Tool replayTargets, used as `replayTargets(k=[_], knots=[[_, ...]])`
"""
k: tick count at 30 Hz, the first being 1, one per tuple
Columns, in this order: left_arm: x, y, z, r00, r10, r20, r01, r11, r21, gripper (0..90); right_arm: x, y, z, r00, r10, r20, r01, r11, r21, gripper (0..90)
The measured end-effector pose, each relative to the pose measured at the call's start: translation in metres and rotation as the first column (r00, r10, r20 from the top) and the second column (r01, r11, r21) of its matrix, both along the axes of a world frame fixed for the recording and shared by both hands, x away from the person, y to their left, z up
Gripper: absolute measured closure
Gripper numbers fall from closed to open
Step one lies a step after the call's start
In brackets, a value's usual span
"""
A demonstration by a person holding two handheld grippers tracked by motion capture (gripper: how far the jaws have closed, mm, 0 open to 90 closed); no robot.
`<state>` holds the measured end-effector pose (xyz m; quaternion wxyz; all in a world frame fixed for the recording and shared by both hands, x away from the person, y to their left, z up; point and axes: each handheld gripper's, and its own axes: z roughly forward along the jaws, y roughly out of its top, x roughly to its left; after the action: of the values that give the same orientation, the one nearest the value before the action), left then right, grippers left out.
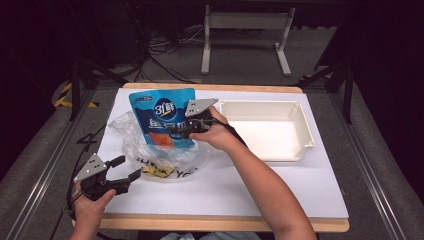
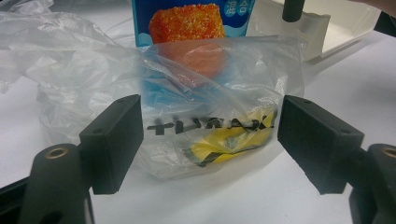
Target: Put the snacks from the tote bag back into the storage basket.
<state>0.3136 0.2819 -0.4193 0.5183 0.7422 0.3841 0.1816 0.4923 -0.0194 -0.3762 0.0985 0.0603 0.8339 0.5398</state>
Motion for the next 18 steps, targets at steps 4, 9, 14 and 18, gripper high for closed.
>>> replayTargets(k=[4, 9, 14, 18], knots=[[0.0, 0.0, 0.0, 1.0, 0.001, -0.001, -0.001, 1.0, -0.002, 23.2, -0.001, 0.001, 0.0, 1.0, -0.001, 0.007, 0.001, 1.0, -0.004, 57.7], [0.0, 0.0, 0.0, 1.0, 0.004, -0.005, -0.004, 1.0, -0.005, 23.2, -0.001, 0.0, 0.0, 1.0, 0.0, 0.006, 0.0, 1.0, -0.004, 59.1], [0.0, 0.001, 0.0, 1.0, 0.007, -0.003, -0.007, 0.9999, -0.012, 23.3, -0.002, 0.005, 0.004, 0.9998, -0.005, 0.019, 0.005, 1.0, -0.03, 60.6], [0.0, 0.003, 0.0, 0.9999, 0.014, -0.004, -0.014, 0.9998, -0.016, 23.2, -0.002, 0.011, 0.009, 0.9994, -0.008, 0.034, 0.01, 0.999, -0.052, 61.4]])
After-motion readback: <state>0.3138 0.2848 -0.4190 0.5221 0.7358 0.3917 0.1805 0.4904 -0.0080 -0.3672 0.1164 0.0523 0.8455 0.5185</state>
